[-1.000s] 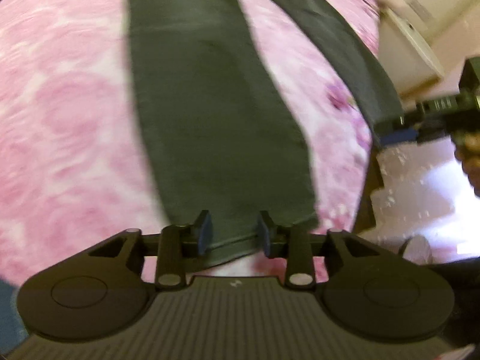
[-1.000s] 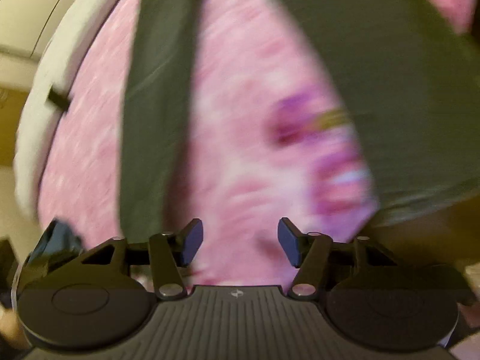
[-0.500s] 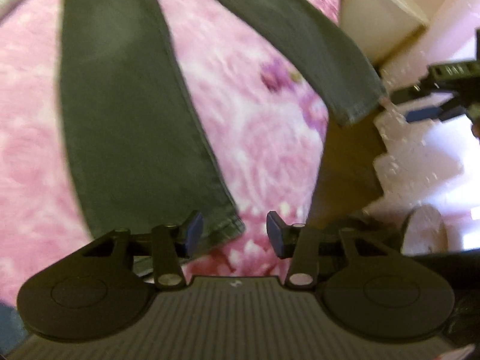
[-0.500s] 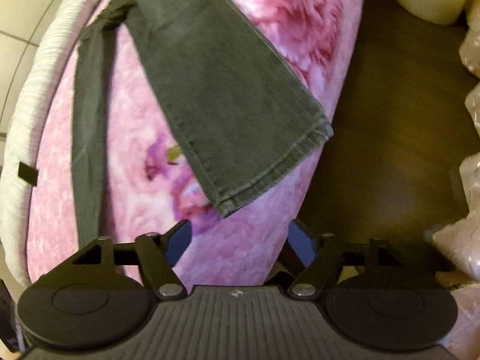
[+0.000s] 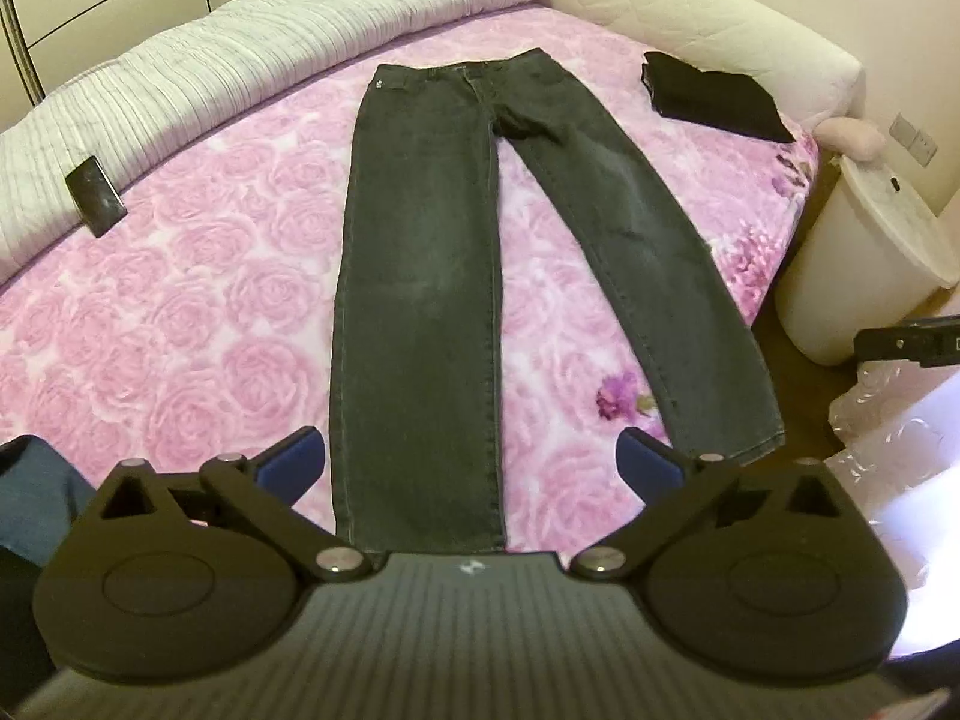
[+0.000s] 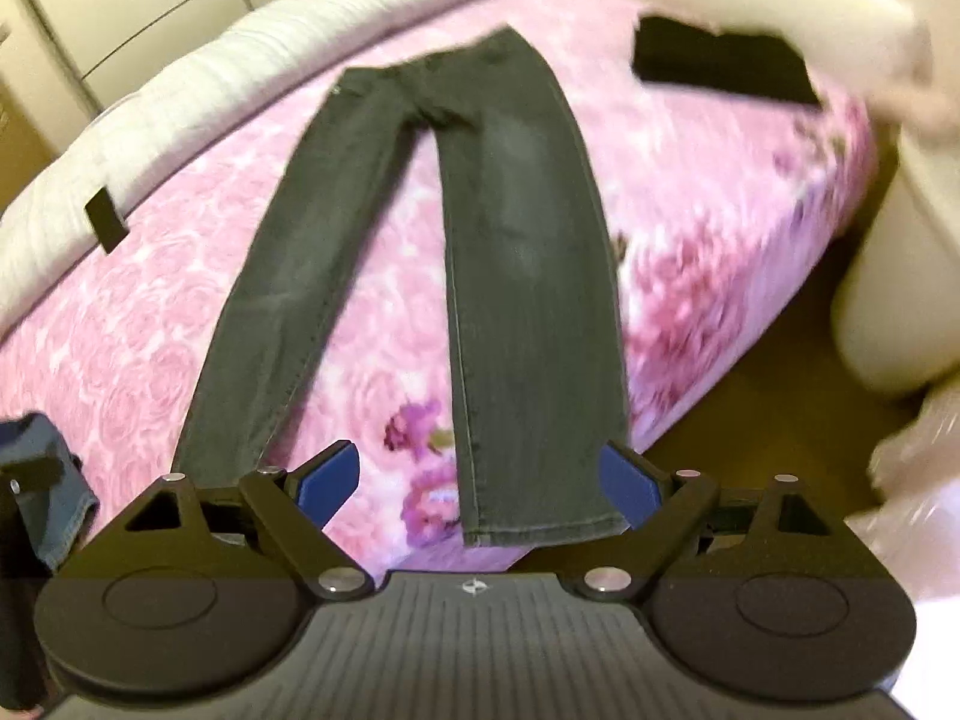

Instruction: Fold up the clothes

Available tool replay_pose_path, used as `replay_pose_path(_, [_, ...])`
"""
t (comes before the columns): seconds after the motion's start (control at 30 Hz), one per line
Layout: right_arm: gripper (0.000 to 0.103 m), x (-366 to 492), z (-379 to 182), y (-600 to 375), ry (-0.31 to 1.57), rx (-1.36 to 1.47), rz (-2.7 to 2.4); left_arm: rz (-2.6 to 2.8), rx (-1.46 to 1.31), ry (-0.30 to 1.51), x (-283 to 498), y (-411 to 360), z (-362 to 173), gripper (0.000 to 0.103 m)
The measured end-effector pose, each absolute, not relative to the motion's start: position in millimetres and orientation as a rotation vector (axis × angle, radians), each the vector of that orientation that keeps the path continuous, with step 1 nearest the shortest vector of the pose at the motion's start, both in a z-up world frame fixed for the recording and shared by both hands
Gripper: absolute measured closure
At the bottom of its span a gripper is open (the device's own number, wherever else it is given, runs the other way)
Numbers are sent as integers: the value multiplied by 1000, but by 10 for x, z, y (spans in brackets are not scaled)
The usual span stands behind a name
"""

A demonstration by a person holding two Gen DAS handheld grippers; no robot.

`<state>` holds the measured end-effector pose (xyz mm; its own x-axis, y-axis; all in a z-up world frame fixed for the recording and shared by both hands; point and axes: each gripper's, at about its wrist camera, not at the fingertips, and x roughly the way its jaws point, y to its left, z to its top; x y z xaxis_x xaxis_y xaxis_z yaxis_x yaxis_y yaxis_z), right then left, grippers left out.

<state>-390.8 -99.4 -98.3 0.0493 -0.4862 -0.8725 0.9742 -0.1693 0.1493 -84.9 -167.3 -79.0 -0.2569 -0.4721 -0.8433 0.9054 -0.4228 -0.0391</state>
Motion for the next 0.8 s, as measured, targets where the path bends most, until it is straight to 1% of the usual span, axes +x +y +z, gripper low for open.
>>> replay_pose_path(0.17, [14,-3754,-757,-851,708,979,-1446,-1818,957,665,-829,-1452,-652,1])
replay_pose_path(0.5, [14,-3441,-670,-460,707,983,-1462,-1894,987,668,-713,-1286,-686,1])
replay_pose_path(0.67, [14,-3258,-632,-380,697,996,-1496,-1925,972,655,-525,-1262,-617,1])
replay_pose_path(0.8, [14,-3070,-647,-312,704,1006,-1499,-1916,979,676,-299,-1220,-666,1])
